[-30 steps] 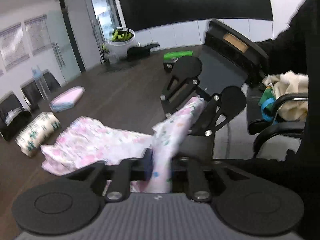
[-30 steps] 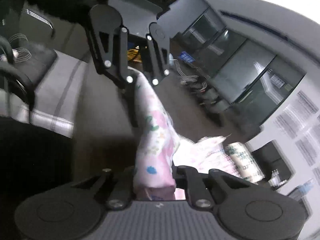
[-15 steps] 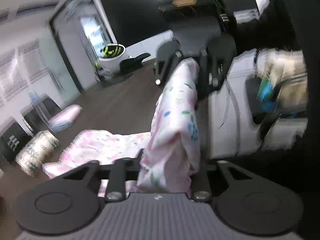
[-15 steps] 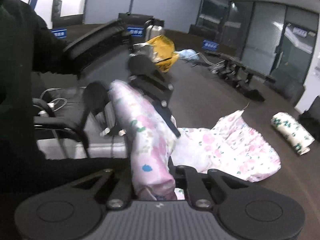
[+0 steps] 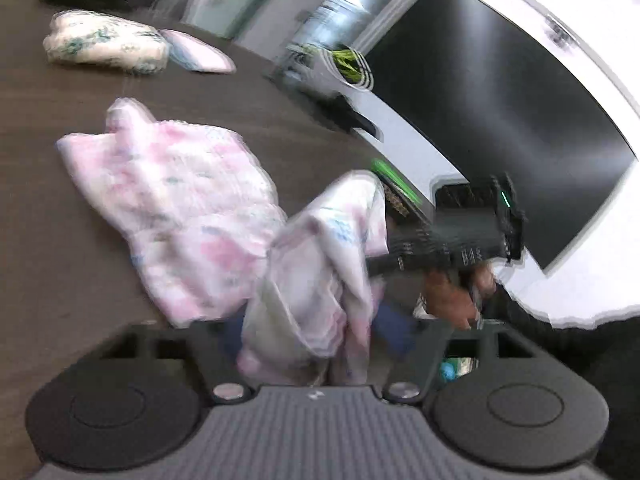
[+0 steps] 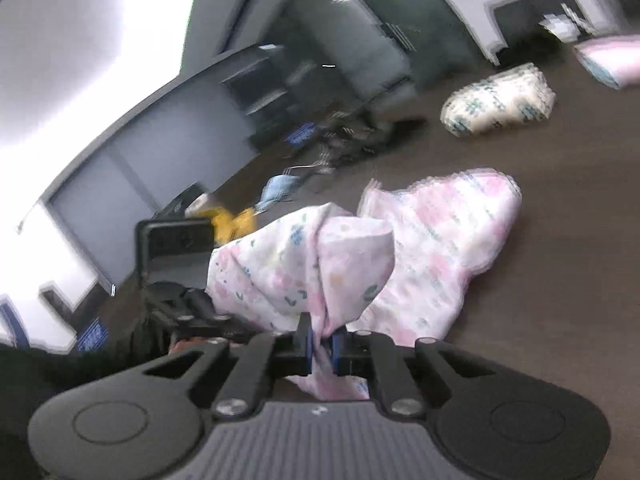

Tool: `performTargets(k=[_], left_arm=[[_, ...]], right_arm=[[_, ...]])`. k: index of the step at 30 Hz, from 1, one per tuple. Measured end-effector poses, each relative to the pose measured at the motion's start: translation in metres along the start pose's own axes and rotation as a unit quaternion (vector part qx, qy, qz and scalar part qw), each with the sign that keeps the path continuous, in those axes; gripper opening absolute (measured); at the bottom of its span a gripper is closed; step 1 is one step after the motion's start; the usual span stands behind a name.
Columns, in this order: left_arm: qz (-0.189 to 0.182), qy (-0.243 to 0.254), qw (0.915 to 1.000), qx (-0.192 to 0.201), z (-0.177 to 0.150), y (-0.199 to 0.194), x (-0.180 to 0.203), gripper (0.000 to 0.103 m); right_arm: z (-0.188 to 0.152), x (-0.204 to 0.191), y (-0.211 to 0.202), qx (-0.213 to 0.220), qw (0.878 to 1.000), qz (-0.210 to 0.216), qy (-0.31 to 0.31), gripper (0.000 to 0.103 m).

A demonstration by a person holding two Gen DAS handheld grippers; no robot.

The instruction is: Fold clothes

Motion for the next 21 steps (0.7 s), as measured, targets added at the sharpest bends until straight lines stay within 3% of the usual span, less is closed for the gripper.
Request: performTargets(k=[3,6,8,10,11,14,17,19,20,21], left_arm=[[0.061,-0.029,0.9968,0.044,0.01,-0.012,-0.016,0.076],[0.127,-0.034,0.9869,0.092,0.014,-0.021,-0.021,0.076],[0.16,-0.025,0.9823,0.094,0.011,-0.018,-0.015,0.065],[0.172,-0.049,0.9799,0.088,0.001,-0.015,-0.01,0.037],[0.171,-0.067,0.9794,0.084,-0.005,-0.013,-0.008,0.028],[0.179,-0.106,0.9753,0.075,-0.019,-0.007,-0.008,0.023],[0.191,-0.091,0.9738,0.084,-0.022,-0.012,-0.008,0.028],[0.213,-0.053,0.9705,0.1,-0.02,-0.019,-0.001,0.061],[0.225,-0.025,0.9675,0.113,-0.018,-0.026,0.007,0.065],[0.237,0.001,0.9633,0.127,-0.016,-0.032,0.014,0.068]], right_arm=[[-0.005,0.014,0.003,0.004,0.998,-0.038,0.042,0.007],[-0.004,0.024,0.005,0.013,0.994,-0.07,0.079,0.007],[-0.004,0.028,0.006,0.015,0.993,-0.087,0.079,0.007],[-0.003,0.028,0.008,0.014,0.992,-0.099,0.074,0.007],[-0.002,0.026,0.009,0.013,0.992,-0.101,0.074,0.007],[-0.001,0.021,0.012,0.008,0.992,-0.103,0.078,0.007],[-0.001,0.021,0.013,0.004,0.991,-0.108,0.077,0.01],[-0.001,0.018,0.013,-0.001,0.99,-0.131,0.049,0.02],[0.0,0.014,0.011,0.0,0.988,-0.152,0.029,0.022],[0.002,0.01,0.008,0.001,0.984,-0.177,0.009,0.032]])
Point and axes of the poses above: each gripper's, at about its wrist camera, not at the fingertips, and y roughly the way its jaws point, x to its right, z to its top, the point moved 9 cm from there along y, roughly the way its jaws point, and after that the axes turned 6 degrees about z, right-handed, at the moved point
